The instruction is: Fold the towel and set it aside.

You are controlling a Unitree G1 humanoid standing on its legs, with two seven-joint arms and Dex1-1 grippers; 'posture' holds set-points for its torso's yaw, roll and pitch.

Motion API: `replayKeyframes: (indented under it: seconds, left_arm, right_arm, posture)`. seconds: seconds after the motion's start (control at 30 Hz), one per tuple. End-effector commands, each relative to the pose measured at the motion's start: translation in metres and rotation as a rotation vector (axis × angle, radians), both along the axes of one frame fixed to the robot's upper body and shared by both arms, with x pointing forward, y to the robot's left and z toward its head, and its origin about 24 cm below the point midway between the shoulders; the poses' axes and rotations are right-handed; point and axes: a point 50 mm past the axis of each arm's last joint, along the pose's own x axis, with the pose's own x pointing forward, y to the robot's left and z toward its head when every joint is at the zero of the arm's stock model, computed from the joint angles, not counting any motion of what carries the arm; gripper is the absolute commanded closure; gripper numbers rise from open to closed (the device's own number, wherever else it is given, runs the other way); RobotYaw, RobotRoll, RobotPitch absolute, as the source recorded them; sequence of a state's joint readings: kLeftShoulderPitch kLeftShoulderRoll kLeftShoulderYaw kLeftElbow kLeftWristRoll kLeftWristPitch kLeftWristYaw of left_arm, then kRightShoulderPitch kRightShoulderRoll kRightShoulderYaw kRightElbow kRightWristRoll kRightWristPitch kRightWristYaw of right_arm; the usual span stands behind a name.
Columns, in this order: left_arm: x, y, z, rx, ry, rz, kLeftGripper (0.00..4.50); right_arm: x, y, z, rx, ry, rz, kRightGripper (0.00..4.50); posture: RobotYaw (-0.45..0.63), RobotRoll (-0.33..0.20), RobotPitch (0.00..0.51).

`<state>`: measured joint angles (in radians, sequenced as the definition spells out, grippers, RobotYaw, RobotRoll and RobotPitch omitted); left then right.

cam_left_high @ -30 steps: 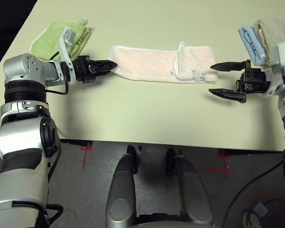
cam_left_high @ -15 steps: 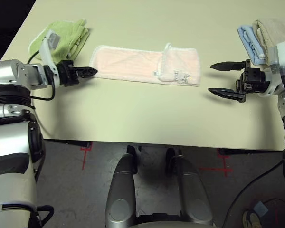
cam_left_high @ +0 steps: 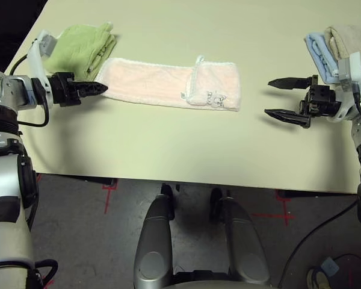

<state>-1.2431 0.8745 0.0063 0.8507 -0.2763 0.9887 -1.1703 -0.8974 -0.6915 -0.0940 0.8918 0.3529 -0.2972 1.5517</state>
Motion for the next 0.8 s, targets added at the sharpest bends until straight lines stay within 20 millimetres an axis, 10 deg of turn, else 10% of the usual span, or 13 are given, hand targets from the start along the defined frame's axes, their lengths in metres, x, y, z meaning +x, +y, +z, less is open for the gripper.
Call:
replayKeyframes:
  seconds: [0.03, 0.4, 0.8]
  left_arm:
    - [0.000, -0.027, 0.027, 0.002, -0.076, -0.143, 4.47]
    - [-0.018, -0.106, 0.066, -0.024, -0.159, -0.522, 4.47]
    - [-0.005, -0.163, 0.049, -0.067, -0.139, -0.609, 4.47]
  right_arm:
    - [-0.003, -0.008, 0.004, 0.058, 0.002, -0.008, 0.00]
    - [-0.004, -0.011, 0.003, 0.066, 0.010, -0.023, 0.00]
    - [-0.004, -0.010, 0.001, 0.057, 0.000, -0.028, 0.00]
  posture:
    - [0.05, 0.000, 0.352]
    - [0.04, 0.000, 0.346]
    - [0.03, 0.000, 0.345]
